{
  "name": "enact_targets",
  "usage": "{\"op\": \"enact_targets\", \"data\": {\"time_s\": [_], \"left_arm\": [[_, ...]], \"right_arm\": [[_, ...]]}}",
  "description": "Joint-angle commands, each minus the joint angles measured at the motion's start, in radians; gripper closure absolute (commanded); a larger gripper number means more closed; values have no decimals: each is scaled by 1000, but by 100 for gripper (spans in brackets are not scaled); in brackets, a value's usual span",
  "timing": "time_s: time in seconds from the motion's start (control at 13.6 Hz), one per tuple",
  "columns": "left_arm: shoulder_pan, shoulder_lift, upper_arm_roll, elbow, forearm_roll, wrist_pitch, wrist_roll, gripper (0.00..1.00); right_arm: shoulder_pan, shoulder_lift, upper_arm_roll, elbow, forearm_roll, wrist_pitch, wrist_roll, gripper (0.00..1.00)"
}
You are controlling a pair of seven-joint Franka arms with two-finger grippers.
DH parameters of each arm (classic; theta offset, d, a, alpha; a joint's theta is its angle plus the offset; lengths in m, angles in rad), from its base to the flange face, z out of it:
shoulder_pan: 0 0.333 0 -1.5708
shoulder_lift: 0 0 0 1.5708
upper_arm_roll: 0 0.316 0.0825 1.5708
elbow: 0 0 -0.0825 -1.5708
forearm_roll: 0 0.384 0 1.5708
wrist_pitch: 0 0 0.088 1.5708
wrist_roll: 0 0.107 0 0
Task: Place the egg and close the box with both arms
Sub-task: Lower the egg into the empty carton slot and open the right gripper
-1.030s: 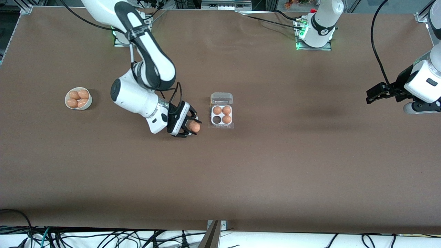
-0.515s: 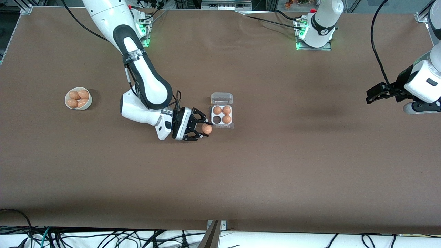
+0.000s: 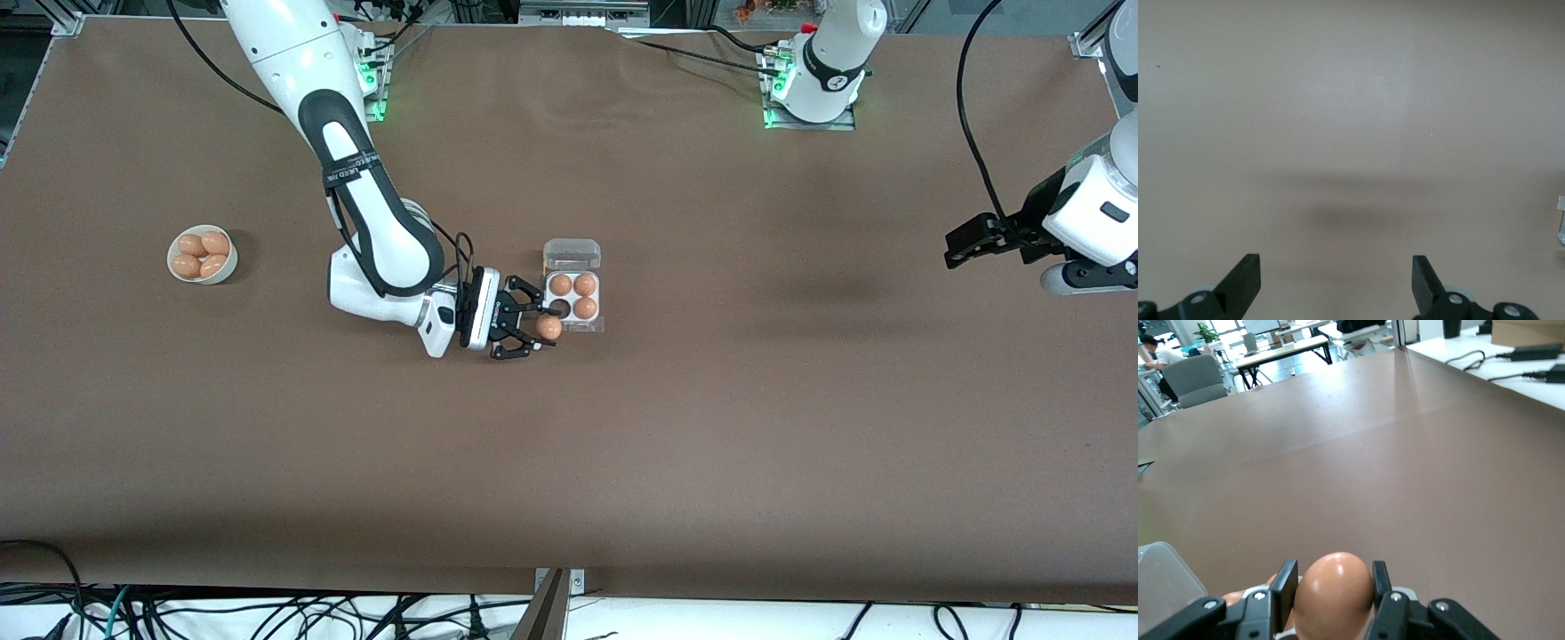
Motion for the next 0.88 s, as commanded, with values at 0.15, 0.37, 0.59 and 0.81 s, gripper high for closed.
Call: {"op": "enact_targets", "data": {"time_s": [0.15, 0.37, 0.59, 0.81], "left_arm": [[5, 9, -5, 16, 9, -13, -1, 0], [5, 10, -5, 16, 8, -13, 1, 0], [5, 10, -5, 16, 8, -13, -1, 0], [5, 10, -5, 16, 9, -13, 1, 0]], "right_arm": [[9, 6, 0, -12, 61, -51, -121, 76], [21, 10, 0, -27, 61, -54, -145, 78], [29, 27, 0, -30, 61, -55, -173, 80], [30, 41, 1, -41, 64, -65, -201, 80]]}}
